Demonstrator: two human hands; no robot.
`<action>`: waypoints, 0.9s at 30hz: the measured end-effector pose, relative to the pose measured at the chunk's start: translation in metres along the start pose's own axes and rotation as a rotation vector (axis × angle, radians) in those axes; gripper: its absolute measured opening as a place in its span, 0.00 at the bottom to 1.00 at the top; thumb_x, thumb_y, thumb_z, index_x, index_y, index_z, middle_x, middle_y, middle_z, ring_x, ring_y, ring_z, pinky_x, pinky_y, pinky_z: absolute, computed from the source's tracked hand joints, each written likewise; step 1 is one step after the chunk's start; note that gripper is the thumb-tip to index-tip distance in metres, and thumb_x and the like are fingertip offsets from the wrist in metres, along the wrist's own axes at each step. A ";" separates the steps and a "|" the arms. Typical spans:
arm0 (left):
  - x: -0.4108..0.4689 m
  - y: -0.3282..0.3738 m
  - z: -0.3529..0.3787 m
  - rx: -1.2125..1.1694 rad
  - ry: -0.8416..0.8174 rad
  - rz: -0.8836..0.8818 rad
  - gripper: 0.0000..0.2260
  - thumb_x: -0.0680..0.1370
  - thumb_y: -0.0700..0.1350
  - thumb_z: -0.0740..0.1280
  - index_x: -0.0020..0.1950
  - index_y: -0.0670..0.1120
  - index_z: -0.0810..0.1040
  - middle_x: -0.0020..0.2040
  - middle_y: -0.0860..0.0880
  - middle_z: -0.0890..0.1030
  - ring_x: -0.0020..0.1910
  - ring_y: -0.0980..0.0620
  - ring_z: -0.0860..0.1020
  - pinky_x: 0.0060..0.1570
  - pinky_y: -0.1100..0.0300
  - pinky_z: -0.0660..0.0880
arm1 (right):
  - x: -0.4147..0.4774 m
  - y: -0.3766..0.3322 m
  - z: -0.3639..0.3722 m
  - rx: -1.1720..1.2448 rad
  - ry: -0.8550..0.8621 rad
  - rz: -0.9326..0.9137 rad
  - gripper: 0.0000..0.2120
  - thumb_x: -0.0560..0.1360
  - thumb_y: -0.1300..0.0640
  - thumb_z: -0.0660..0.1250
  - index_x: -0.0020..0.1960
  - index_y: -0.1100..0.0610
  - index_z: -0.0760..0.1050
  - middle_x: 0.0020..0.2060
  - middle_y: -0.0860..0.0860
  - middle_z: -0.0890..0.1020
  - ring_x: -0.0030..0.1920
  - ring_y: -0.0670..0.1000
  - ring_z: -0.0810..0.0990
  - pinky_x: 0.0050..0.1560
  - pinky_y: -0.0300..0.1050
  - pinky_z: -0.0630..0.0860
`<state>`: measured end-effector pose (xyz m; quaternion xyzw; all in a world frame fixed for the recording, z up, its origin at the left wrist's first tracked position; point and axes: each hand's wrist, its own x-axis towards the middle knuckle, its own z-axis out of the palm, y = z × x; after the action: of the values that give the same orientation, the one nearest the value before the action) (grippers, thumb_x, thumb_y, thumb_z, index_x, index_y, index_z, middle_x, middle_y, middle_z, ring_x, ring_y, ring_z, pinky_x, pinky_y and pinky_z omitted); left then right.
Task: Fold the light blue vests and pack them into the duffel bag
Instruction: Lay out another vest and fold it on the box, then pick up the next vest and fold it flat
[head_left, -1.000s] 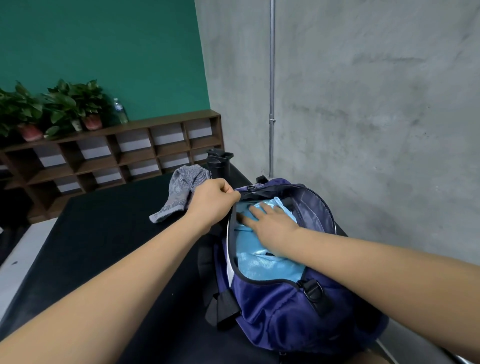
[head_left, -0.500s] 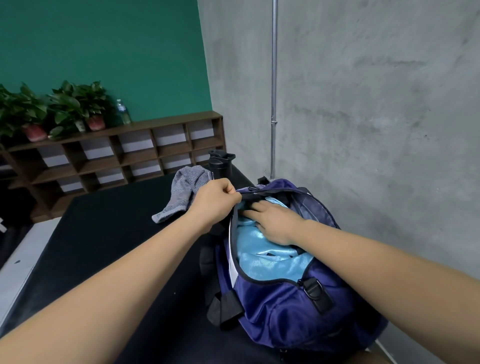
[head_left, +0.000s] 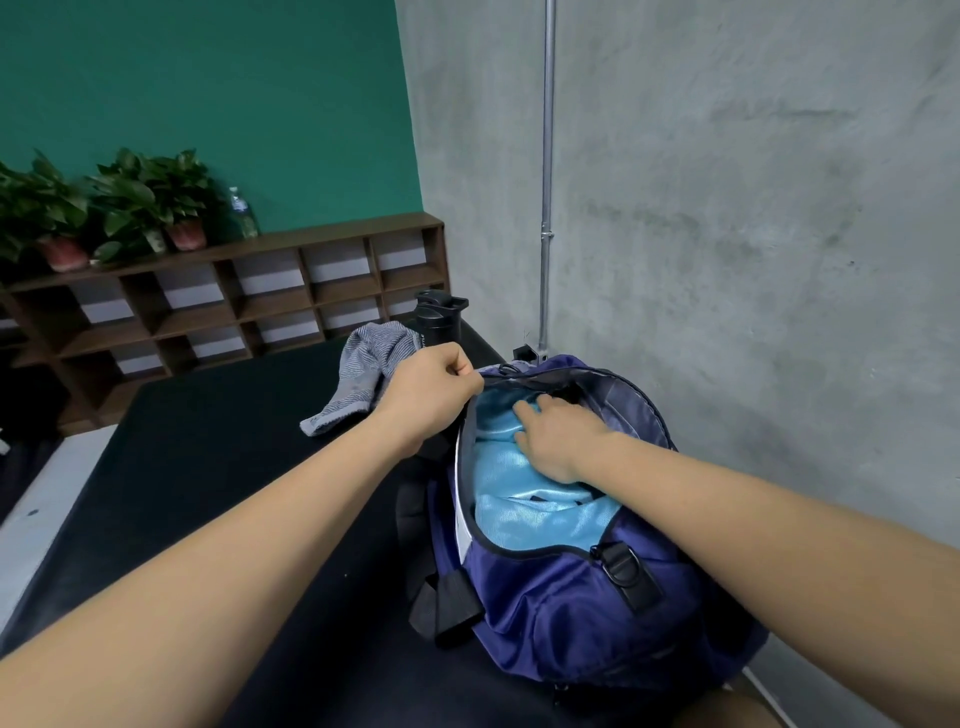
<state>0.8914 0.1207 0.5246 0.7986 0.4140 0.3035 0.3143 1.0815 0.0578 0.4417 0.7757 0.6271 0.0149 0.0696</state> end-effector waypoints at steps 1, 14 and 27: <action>0.000 0.000 -0.001 0.004 -0.002 0.001 0.05 0.75 0.45 0.72 0.42 0.44 0.78 0.31 0.54 0.77 0.34 0.52 0.72 0.36 0.58 0.68 | 0.003 0.000 -0.003 0.054 -0.044 0.006 0.25 0.87 0.44 0.49 0.79 0.55 0.58 0.71 0.64 0.70 0.67 0.66 0.74 0.66 0.60 0.73; -0.012 -0.023 -0.019 0.041 -0.114 -0.045 0.07 0.73 0.49 0.76 0.41 0.48 0.81 0.34 0.54 0.83 0.36 0.53 0.78 0.42 0.54 0.77 | -0.034 -0.021 -0.033 0.204 0.109 0.015 0.18 0.84 0.49 0.56 0.71 0.55 0.70 0.66 0.57 0.75 0.65 0.62 0.76 0.61 0.56 0.76; -0.146 -0.124 -0.114 0.057 0.017 -0.239 0.06 0.79 0.52 0.71 0.47 0.51 0.82 0.39 0.51 0.86 0.34 0.58 0.78 0.39 0.56 0.78 | -0.085 -0.152 -0.057 0.463 0.536 -0.289 0.13 0.83 0.50 0.62 0.65 0.54 0.76 0.58 0.51 0.78 0.59 0.56 0.74 0.62 0.55 0.73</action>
<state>0.6791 0.0821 0.4689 0.7495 0.5174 0.2588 0.3218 0.9095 0.0106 0.4844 0.6432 0.7127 0.0652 -0.2723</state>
